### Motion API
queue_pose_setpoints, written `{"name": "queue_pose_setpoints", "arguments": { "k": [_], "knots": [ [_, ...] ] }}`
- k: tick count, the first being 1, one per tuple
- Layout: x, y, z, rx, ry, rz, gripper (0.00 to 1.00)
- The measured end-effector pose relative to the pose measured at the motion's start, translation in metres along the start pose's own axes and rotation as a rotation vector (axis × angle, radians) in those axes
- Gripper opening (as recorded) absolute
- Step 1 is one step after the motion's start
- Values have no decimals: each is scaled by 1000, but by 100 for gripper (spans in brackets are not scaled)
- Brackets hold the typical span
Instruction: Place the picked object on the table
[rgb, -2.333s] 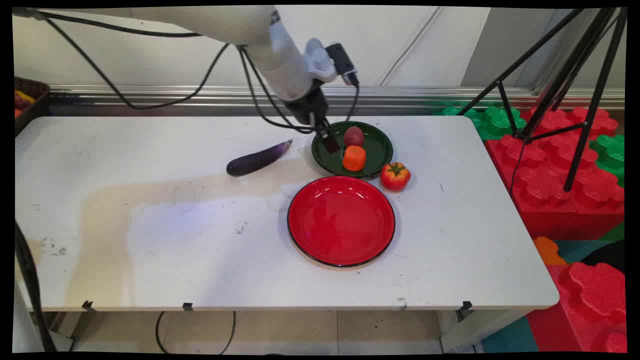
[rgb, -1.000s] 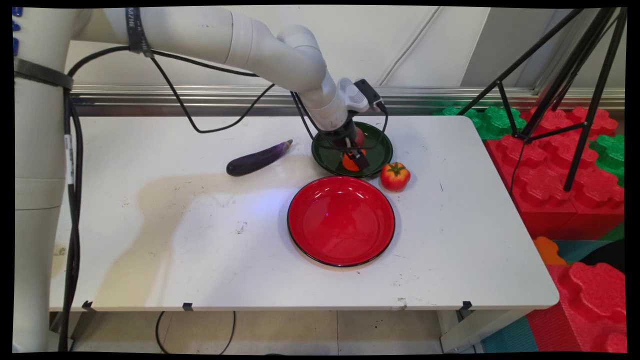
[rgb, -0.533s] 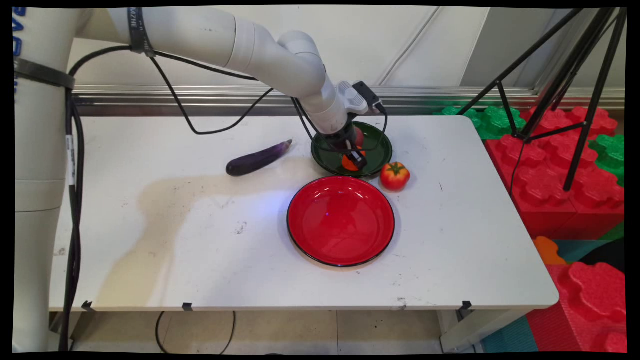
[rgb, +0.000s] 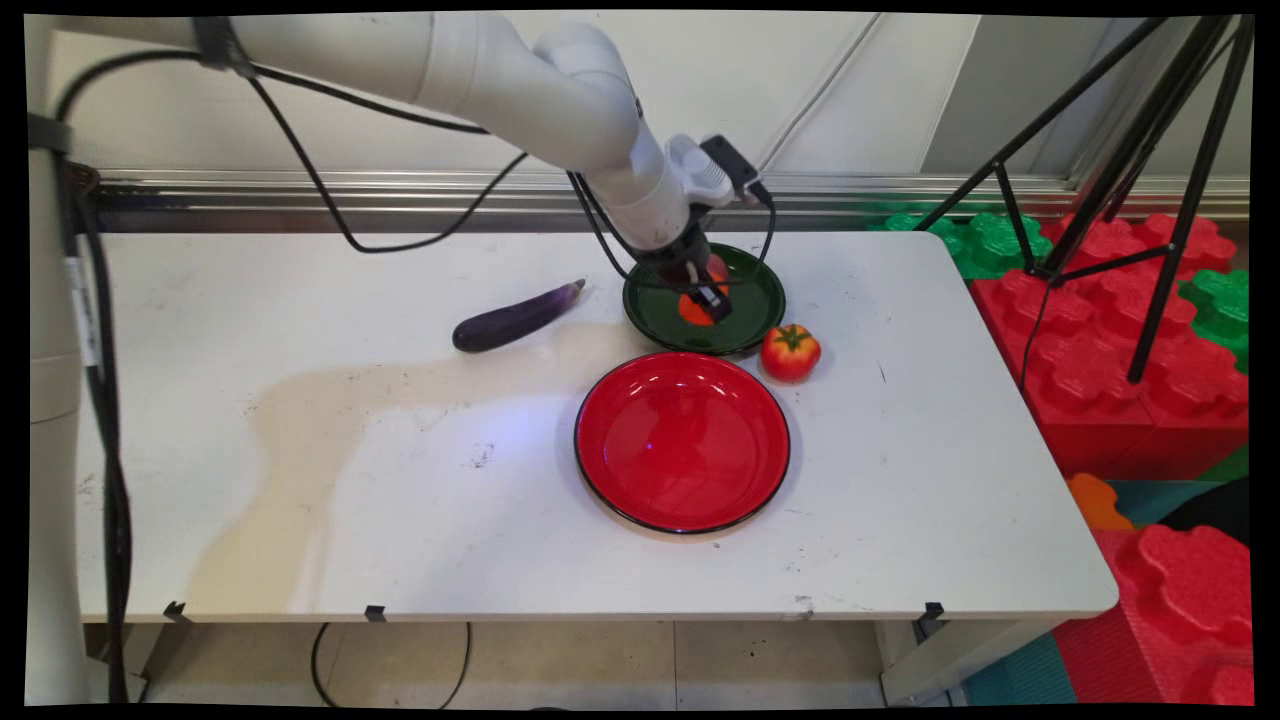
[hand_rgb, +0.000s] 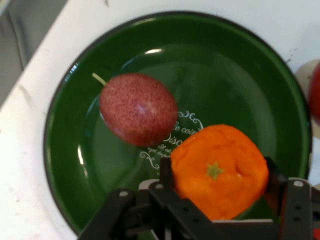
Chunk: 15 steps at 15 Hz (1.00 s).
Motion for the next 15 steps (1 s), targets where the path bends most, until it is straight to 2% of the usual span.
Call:
{"name": "queue_pose_setpoints", "arguments": {
  "k": [7, 10, 12, 15],
  "knots": [
    [-2, 4, -67, 37, 22, 47, 0],
    [-23, 0, -106, 57, 12, 39, 0],
    [-47, -3, -129, 65, -14, 36, 0],
    [-76, -8, -149, 71, -49, 36, 0]
  ]
}}
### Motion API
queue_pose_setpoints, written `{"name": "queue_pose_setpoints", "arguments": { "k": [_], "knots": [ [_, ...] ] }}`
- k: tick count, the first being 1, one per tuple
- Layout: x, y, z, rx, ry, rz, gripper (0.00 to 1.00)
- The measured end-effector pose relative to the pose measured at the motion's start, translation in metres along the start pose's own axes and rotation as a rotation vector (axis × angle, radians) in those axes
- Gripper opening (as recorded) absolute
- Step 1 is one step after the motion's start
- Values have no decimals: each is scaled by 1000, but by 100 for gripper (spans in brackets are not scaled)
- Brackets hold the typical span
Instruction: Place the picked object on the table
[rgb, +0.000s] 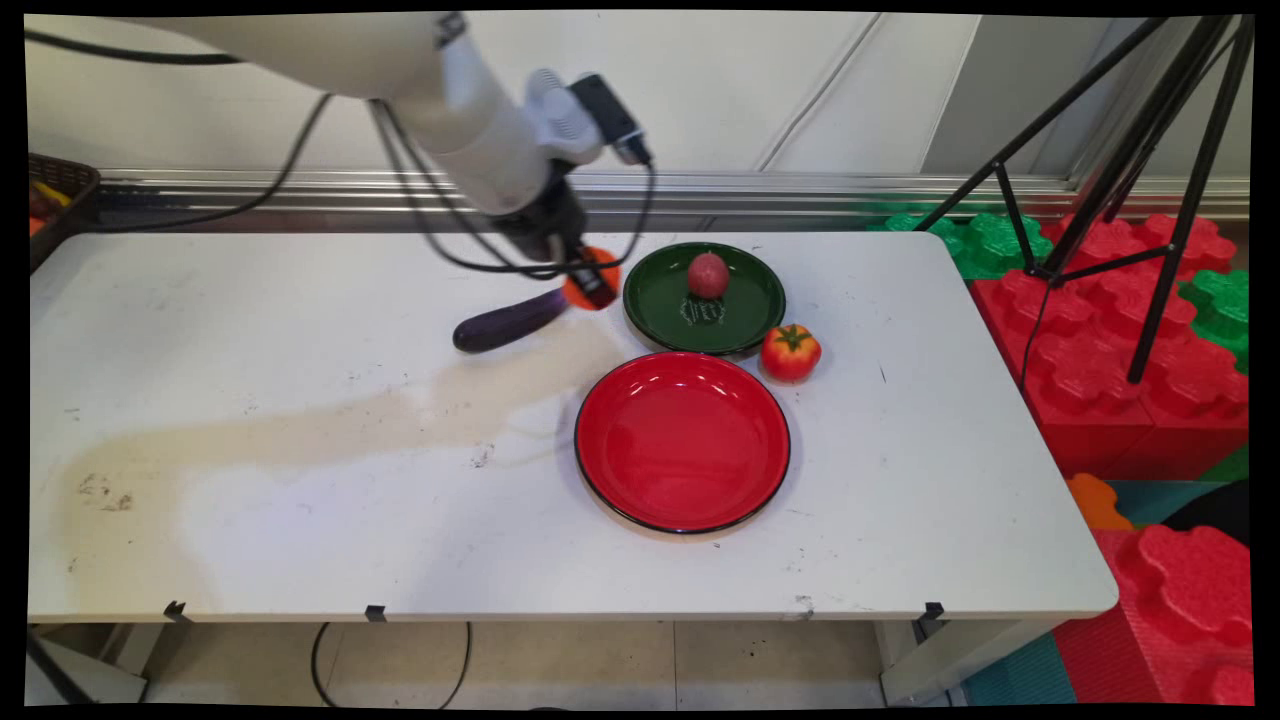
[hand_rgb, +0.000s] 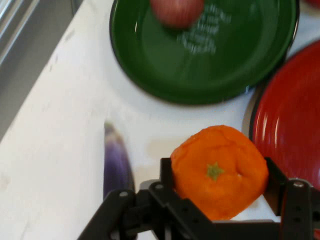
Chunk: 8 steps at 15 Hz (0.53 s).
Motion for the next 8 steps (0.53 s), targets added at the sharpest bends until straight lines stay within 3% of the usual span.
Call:
{"name": "queue_pose_setpoints", "arguments": {
  "k": [8],
  "knots": [
    [-56, -11, -14, -4, -70, 5, 0]
  ]
}}
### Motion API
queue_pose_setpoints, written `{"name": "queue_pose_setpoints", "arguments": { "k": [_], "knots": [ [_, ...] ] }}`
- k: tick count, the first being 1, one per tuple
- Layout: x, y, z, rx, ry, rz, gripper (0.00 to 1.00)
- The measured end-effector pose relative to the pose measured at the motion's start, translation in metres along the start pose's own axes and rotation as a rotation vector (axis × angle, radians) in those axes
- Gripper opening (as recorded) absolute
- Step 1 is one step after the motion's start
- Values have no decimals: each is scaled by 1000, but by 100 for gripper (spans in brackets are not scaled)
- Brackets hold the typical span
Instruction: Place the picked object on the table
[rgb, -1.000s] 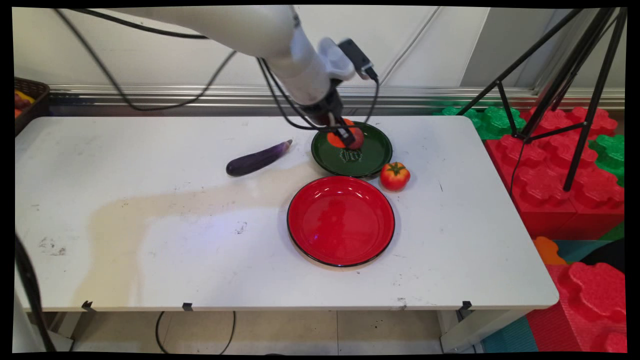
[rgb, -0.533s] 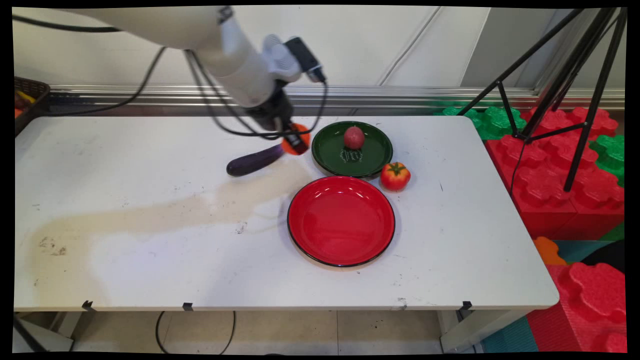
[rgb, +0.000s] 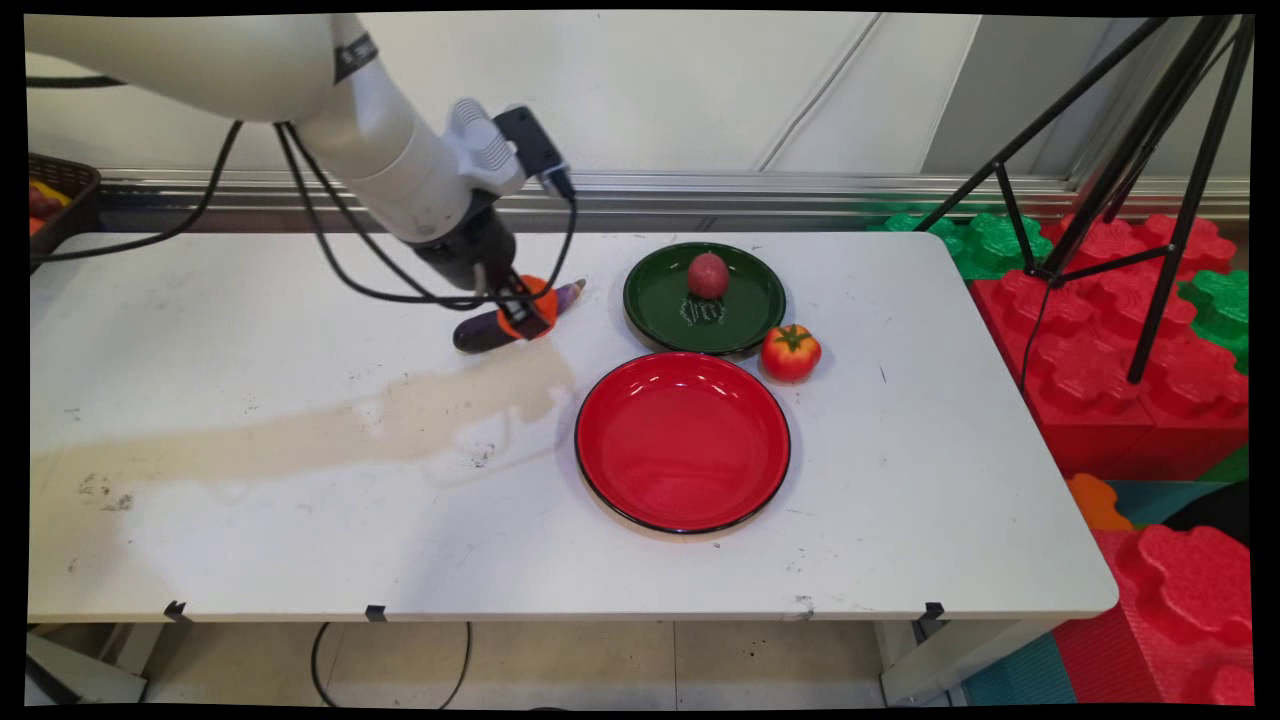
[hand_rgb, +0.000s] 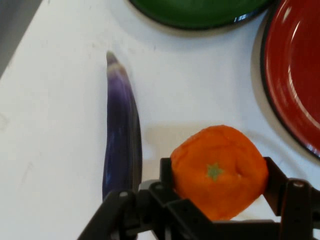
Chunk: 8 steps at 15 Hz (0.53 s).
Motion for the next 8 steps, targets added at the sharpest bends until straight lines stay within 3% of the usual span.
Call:
{"name": "queue_pose_setpoints", "arguments": {
  "k": [8],
  "knots": [
    [-28, -5, 43, -32, -57, 33, 0]
  ]
}}
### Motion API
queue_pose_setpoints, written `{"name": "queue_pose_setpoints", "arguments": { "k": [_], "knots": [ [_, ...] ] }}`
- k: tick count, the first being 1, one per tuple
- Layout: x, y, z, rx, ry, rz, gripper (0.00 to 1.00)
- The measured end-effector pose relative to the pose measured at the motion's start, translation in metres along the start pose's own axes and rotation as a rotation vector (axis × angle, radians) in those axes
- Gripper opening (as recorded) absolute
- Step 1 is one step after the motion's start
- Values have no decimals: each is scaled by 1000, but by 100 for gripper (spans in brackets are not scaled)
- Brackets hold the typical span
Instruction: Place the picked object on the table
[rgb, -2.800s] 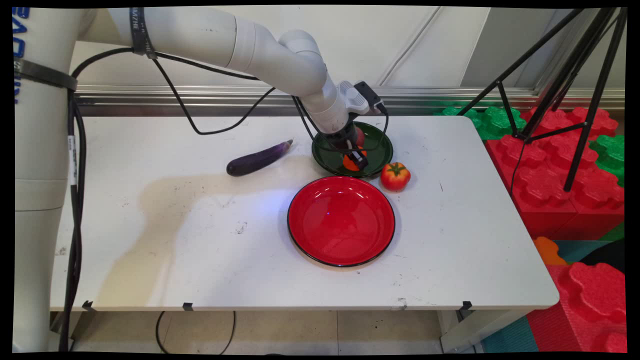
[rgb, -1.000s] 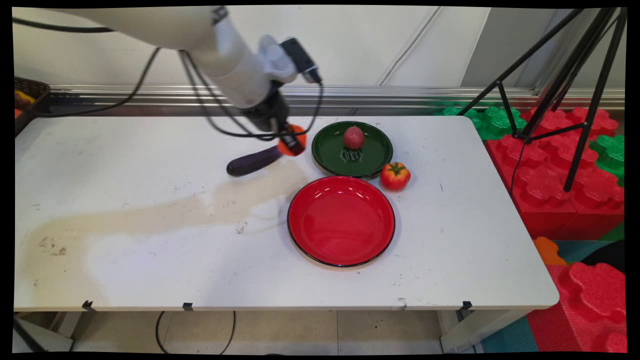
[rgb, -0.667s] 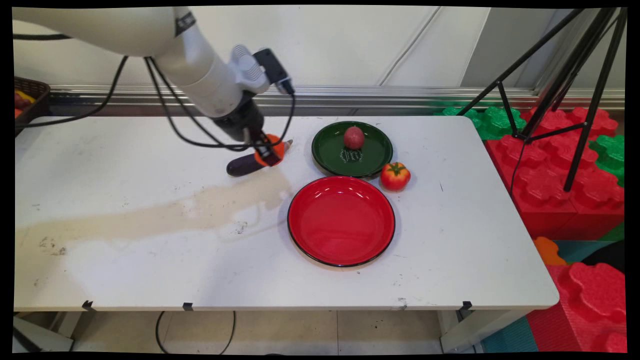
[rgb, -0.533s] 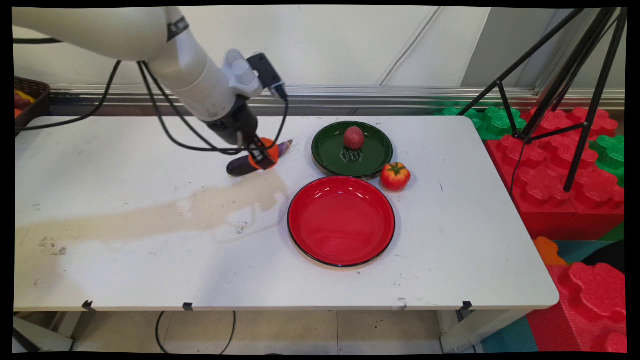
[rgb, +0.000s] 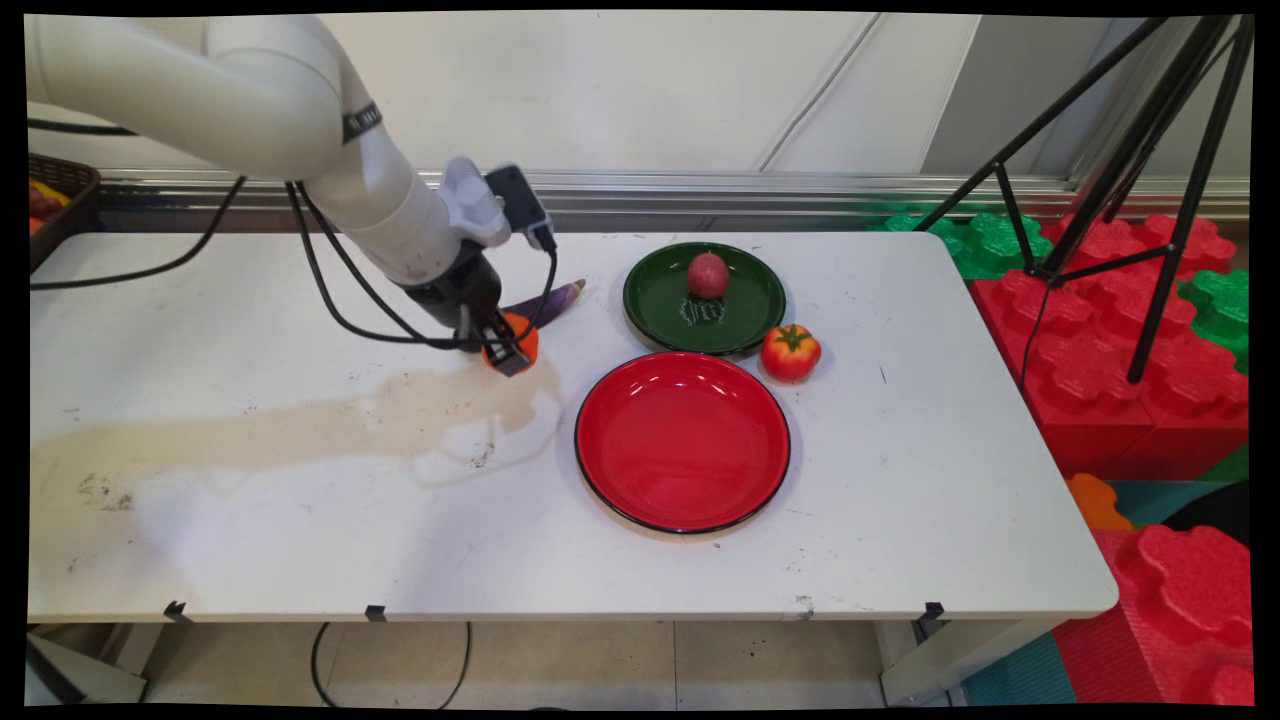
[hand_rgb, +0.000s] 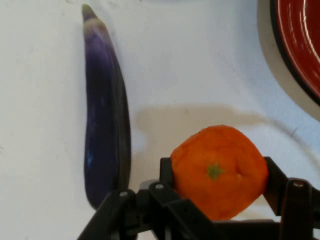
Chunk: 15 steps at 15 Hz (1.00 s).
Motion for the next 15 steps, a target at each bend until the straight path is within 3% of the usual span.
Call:
{"name": "queue_pose_setpoints", "arguments": {
  "k": [12, 13, 15],
  "knots": [
    [-11, 2, 56, -63, -33, 62, 0],
    [-12, 2, 58, -67, -33, 65, 100],
    [-12, 1, 60, -70, -32, 70, 100]
  ]
}}
